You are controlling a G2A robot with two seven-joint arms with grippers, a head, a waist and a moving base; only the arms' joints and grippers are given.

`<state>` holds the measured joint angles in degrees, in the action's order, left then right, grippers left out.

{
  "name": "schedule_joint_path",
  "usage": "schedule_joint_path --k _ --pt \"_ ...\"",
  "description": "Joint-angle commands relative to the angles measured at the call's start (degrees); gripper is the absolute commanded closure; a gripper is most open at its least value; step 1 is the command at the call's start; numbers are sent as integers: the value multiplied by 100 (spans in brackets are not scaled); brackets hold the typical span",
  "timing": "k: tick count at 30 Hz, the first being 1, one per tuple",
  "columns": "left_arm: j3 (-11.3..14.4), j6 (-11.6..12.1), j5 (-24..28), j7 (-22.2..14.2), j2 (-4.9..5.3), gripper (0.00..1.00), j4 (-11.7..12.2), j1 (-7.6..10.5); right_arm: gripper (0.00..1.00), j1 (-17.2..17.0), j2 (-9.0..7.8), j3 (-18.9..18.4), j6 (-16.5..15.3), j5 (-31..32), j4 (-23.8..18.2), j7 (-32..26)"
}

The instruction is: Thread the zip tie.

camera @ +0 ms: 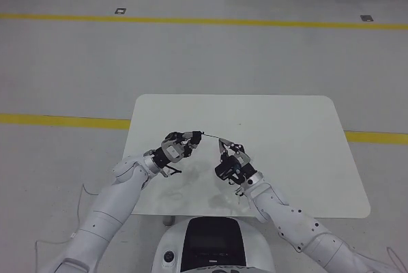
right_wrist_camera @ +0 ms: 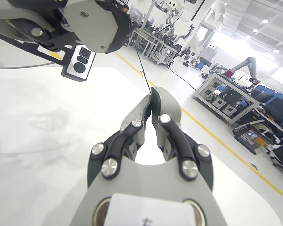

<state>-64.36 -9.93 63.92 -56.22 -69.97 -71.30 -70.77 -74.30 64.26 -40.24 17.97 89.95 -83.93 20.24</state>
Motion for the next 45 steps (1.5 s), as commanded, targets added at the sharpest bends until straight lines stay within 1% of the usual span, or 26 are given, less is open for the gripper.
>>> schedule_joint_path --k 1,11,24,25,26,27,30,33,36,37,38,39,45 --pt "0 0 0 0 0 100 0 0 100 -10 1 -16 5 0 0 2" --pt "0 0 0 0 0 100 0 0 100 -99 9 -137 30 0 1 -34" --pt "0 0 0 0 0 100 0 0 100 -155 -13 -175 23 0 -22 22" --pt "0 0 0 0 0 100 0 0 75 -156 -17 -174 23 0 -22 24" --pt "0 0 0 0 0 100 0 0 54 -163 -21 -175 24 0 -23 12" --pt "0 0 0 0 0 100 0 0 0 -168 -25 -179 20 0 -23 4" --pt "0 0 0 0 0 100 0 0 0 -211 -46 -243 -11 0 -31 13" --pt "0 0 0 0 0 100 0 0 0 -254 -80 -321 -114 0 -49 69" --pt "0 0 0 0 0 100 0 0 0 -294 -162 -431 -302 0 -69 151" --pt "0 0 0 0 0 100 0 0 0 -330 -200 -485 -406 0 -112 167" --pt "0 0 0 0 0 100 0 0 0 -372 -239 -559 -582 0 -171 193" --pt "0 0 0 0 0 100 0 0 0 -394 -261 -618 -626 0 -184 185" --pt "0 0 0 0 0 100 0 0 0 -394 -261 -618 -626 0 -184 185"
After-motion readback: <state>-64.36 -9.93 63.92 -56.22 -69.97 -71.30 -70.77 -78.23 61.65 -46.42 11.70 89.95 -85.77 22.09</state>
